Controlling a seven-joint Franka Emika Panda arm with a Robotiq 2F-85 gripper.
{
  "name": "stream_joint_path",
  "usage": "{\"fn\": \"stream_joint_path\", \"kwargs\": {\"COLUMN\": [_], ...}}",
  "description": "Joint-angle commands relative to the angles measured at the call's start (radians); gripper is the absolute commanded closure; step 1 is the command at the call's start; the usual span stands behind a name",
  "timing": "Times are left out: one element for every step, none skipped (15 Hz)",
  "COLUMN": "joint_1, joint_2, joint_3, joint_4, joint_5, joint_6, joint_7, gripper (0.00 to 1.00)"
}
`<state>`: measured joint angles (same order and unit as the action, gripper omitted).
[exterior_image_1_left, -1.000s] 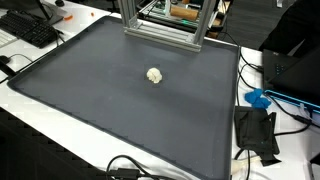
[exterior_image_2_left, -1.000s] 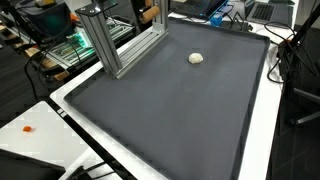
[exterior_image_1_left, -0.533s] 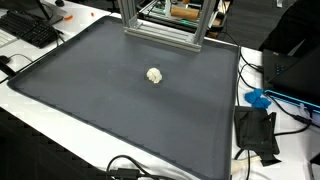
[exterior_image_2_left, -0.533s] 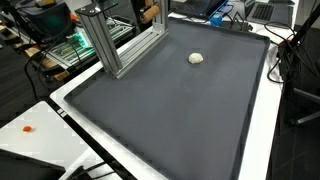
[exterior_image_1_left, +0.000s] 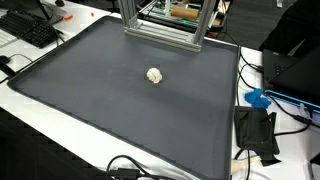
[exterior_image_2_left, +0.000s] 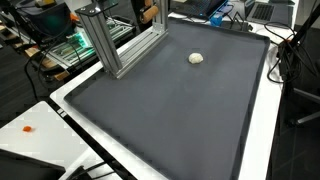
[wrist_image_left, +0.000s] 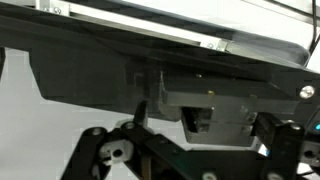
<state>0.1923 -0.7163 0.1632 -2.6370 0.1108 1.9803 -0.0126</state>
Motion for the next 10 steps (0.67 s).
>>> {"fn": "stream_joint_path", "kwargs": {"joint_1": [-0.007, -0.005, -0.005, -0.006, -0.006, -0.007, -0.006, -0.007, -0.009, -0.010], "joint_2": [0.030, 0.033, 0.037, 0.040, 0.044, 0.049, 0.054, 0.059, 0.062, 0.065], "joint_3": [0.004, 0.001, 0.000, -0.002, -0.005, -0.006, -0.009, -0.010, -0.011, -0.014], "joint_4": [0.000, 0.000, 0.002, 0.004, 0.007, 0.009, 0.011, 0.014, 0.015, 0.015], "joint_5": [-0.033, -0.031, -0.032, -0.035, -0.038, -0.041, -0.043, -0.047, -0.053, -0.055], "joint_6": [-0.022, -0.023, -0.027, -0.033, -0.040, -0.045, -0.049, -0.052, -0.054, -0.054], "joint_7": [0.002, -0.001, -0.003, -0.007, -0.014, -0.017, -0.024, -0.025, -0.026, -0.026], "gripper": [0.00, 0.00, 0.00, 0.00, 0.00, 0.00, 0.00, 0.00, 0.00, 0.00]}}
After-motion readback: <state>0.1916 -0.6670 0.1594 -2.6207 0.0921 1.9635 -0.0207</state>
